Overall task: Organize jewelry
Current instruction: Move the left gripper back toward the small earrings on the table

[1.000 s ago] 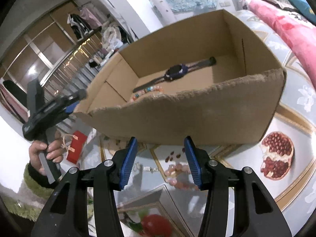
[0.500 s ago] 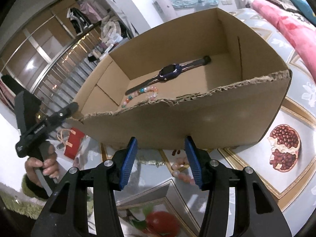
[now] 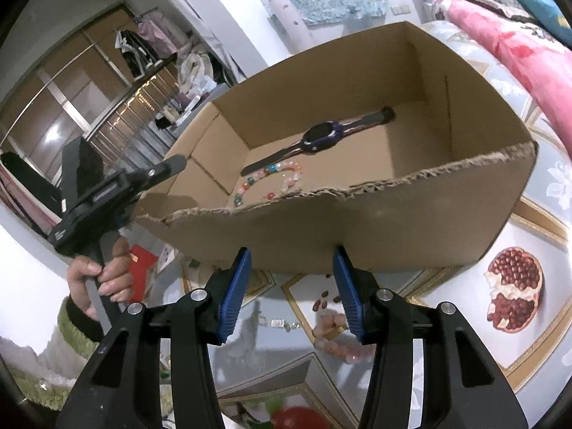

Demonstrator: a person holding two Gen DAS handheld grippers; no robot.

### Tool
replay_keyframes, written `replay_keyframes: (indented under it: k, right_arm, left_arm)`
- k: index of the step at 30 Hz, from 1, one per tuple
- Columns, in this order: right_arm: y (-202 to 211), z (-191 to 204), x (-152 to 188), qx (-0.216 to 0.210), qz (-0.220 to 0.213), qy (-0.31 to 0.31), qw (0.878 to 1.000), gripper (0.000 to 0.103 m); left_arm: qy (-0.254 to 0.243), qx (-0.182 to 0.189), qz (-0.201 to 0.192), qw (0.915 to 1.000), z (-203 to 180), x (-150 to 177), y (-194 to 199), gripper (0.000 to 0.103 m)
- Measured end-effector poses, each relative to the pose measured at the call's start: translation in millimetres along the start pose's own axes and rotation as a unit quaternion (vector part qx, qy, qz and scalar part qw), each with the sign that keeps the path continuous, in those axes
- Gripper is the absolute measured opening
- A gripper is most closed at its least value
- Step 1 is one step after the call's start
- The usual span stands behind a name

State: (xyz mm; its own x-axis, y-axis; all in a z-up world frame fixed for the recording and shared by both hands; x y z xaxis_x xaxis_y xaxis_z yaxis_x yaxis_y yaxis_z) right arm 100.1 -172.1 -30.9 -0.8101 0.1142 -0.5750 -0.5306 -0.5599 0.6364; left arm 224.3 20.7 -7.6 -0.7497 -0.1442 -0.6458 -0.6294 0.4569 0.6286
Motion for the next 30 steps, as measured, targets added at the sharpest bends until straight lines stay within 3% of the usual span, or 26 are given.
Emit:
replay_keyframes:
  k: [5, 11, 16, 20, 26, 30]
  right_arm:
    - [2.5, -0.7, 2.4, 0.001, -0.004, 0.004, 1.0, 0.047]
    - [7.1, 0.0, 10.9, -0.001, 0.003, 0.013, 1.0, 0.047]
    - [9.4, 6.2, 21.6, -0.002, 0.019, 0.029, 0.999, 0.045]
    - [8.3, 7.2, 31.2, 0.0, 0.032, 0.029, 0.999, 0.04]
    - [13.9, 11.6, 39.3, -0.002, 0.028, 0.022, 0.999, 0.036]
    - [22.5, 13.4, 40.1, 0.001, 0.017, 0.021, 1.0, 0.036]
  left_arm:
    - [-0.001, 0.005, -0.003, 1.0, 0.4, -7.0, -1.9, 0.053]
    - [-0.014, -0.033, -0.065, 0.9972, 10.7, -1.7, 57.4, 0.053]
    - [-0.05, -0.045, -0.016, 0.9976, -0.4, 52.9, 70.9, 0.053]
    - [-0.092, -0.034, 0.048, 0.994, -27.0, 107.1, 50.9, 0.053]
    - [-0.187, -0.055, 0.08, 0.9775, -61.9, 140.2, 9.4, 0.036]
    - [-0.181, -0.05, 0.109, 0.976, -59.0, 148.4, -14.1, 0.023]
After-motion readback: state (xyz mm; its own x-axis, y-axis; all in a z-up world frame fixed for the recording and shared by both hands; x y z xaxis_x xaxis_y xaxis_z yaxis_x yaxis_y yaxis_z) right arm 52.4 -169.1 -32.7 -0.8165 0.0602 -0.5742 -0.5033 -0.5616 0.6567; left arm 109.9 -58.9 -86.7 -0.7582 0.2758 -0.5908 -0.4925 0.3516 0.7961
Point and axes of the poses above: each gripper's, at about its wrist camera, not at the fingertips, and y roughly against the way its jaws point, z to its left, x to its underside, the point moved 9 cm from there along -y, roughly the way its jaws point, and after that the axes turned 3 degrees about -x, right-handed, at the moved point
